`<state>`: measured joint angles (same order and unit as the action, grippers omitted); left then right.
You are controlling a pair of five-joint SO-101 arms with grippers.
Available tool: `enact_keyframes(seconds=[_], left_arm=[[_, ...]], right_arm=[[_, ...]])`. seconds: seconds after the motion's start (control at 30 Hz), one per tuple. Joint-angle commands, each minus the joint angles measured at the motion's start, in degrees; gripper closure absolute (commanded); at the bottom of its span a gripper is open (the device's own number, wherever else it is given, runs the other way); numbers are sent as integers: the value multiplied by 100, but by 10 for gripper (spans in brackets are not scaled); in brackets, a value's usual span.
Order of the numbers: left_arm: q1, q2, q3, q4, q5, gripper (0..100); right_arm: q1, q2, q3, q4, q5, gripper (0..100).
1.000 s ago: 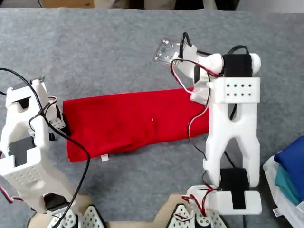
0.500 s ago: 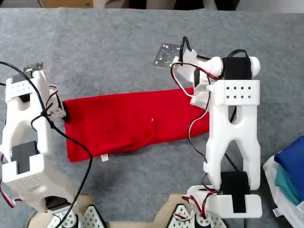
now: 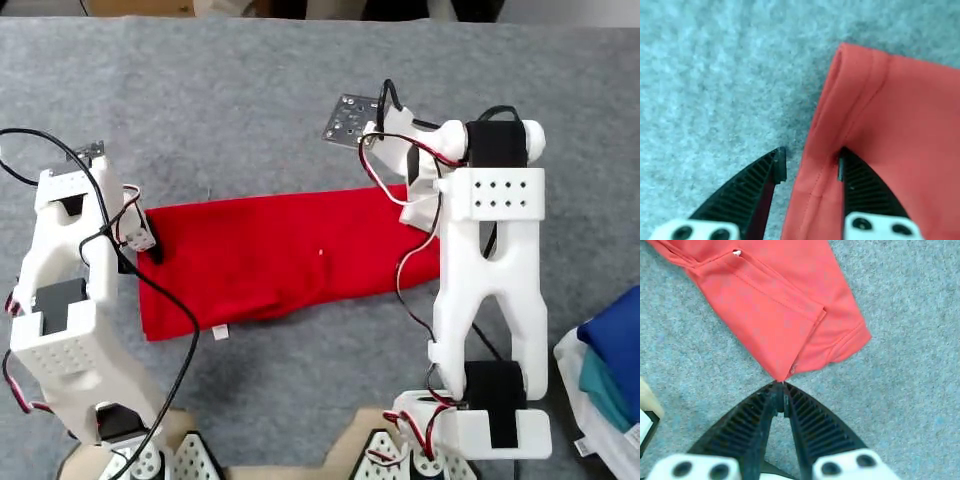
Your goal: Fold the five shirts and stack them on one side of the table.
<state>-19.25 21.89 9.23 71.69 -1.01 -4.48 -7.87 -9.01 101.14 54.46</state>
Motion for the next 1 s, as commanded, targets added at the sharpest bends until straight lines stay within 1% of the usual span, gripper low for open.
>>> enact_keyframes(seconds=[0.0,0.17,0.33,0.4,0.5,0.67,0.83,0.97], left_arm=[[44,84,-149,35,97,875],[255,215,0,97,105,973],[290,312,-123,202,105,981],[53,347,-316,413,105,981],[-501,347,-659,686,53,981],[-1213,347,-1266,1064,-668,982],[-1565,347,-1873,1468,-1143,982],[-1547,347,-2470,2066,-1231,982]], right_arm=[[66,-251,4,44,-70,993],[66,-268,-4,44,-70,993],[75,-286,-4,18,-70,993],[84,-295,-13,18,-70,993],[207,-295,-22,0,-70,993],[558,-295,13,-211,-70,994],[998,-295,356,-492,-53,994],[1464,-295,831,-897,-53,994]])
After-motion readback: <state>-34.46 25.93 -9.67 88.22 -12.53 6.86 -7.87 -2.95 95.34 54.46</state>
